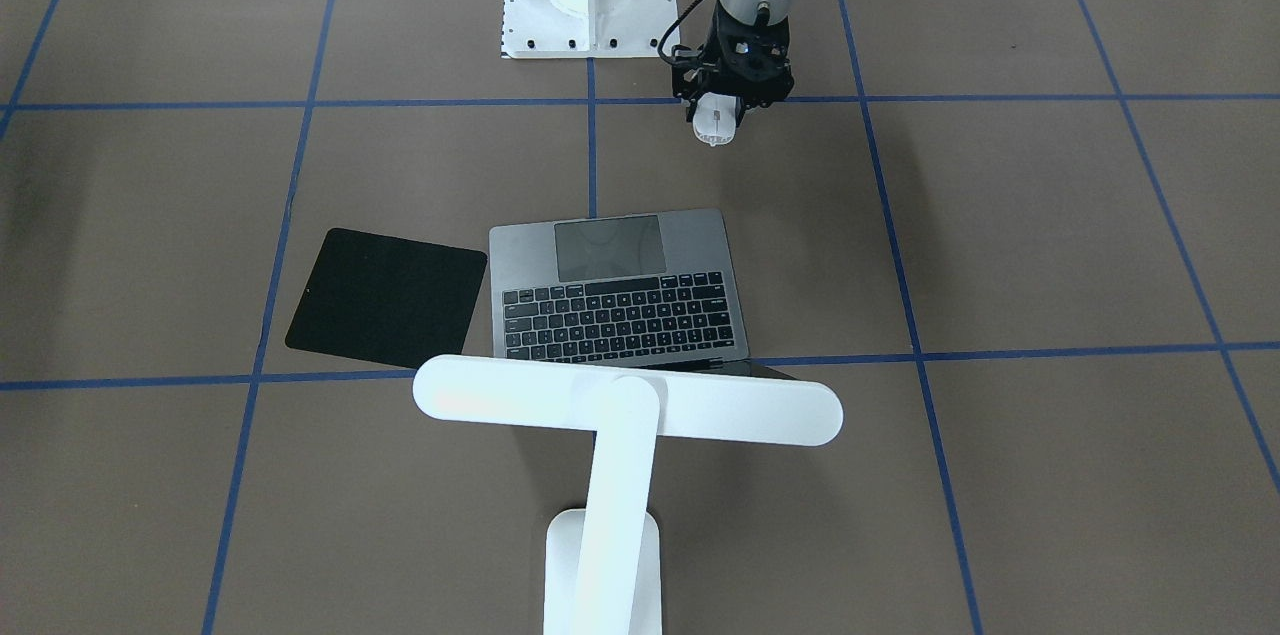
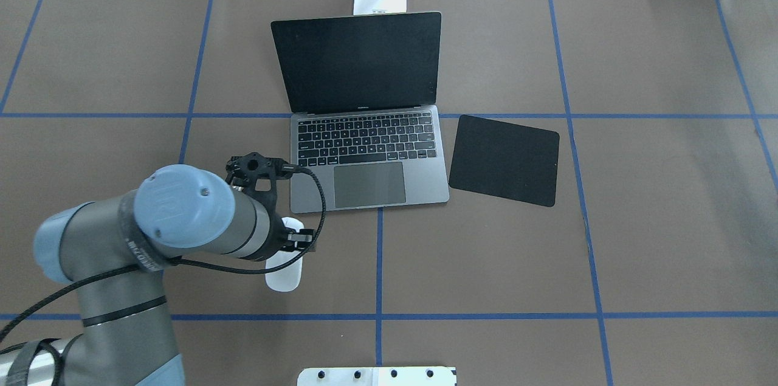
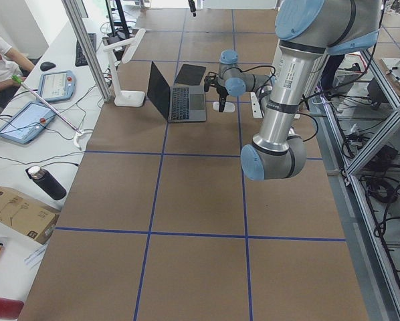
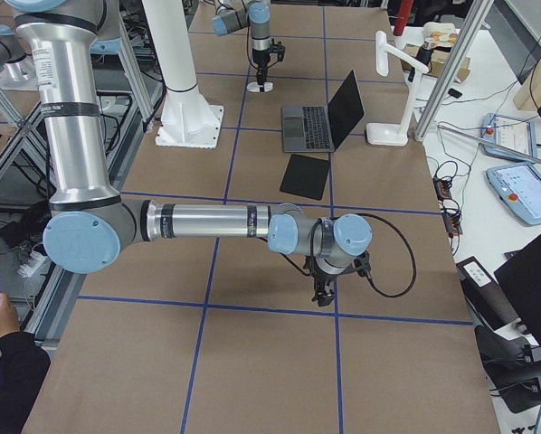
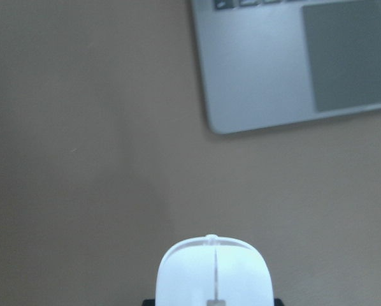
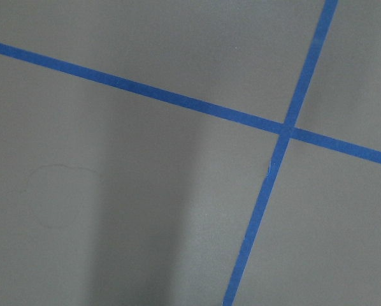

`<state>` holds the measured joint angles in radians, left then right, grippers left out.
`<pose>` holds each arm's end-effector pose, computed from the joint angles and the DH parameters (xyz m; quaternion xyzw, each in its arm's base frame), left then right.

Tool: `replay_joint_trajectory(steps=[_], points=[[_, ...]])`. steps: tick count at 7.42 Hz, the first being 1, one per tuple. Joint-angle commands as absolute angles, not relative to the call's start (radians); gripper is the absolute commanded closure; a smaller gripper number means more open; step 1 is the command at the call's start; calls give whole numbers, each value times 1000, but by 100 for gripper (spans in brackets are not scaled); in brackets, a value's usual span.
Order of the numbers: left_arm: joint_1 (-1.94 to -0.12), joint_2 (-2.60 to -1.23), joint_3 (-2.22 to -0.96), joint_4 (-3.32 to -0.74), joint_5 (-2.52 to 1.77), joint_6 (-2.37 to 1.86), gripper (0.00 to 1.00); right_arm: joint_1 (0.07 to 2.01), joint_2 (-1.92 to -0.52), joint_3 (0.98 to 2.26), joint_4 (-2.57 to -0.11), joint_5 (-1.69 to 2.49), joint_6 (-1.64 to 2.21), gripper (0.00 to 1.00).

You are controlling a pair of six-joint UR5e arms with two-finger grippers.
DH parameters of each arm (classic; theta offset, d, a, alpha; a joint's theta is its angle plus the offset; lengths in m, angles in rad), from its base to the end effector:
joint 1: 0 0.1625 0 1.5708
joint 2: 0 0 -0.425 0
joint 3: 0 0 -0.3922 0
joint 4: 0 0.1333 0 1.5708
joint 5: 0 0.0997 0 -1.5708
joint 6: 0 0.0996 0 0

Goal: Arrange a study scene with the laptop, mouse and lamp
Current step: 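Move the white mouse with the left gripper across toward the mouse pad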

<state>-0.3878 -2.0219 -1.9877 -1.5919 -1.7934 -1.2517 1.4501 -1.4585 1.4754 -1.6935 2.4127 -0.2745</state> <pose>0.4921 -0.3213 0.2295 0.0539 0.4357 0.0169 0.8983 -0.0055 -0.5351 0.6547 -0.0168 -0.4106 -0.1577 0.8979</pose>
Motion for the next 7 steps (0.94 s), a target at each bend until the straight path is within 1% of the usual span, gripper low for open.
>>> replay_joint_trajectory(steps=[1,2,5,7], points=[[-391,-2181,-1861,-1568,-1769,-1252,100,1442,-1447,1470,-1692,2410,-275,0],[-391,-2228,-1844,-1525,-1760,-1252,100,1436,-1447,1470,-1692,2408,-275,0],[-394,-2428,-1705,-1458,-1747,-1252,100,1425,-1427,1453,-1692,2405,-275,0],[-400,-2552,-1559,-1457,-1746,-1250,100,1424,-1424,1448,-1692,2404,-275,0]])
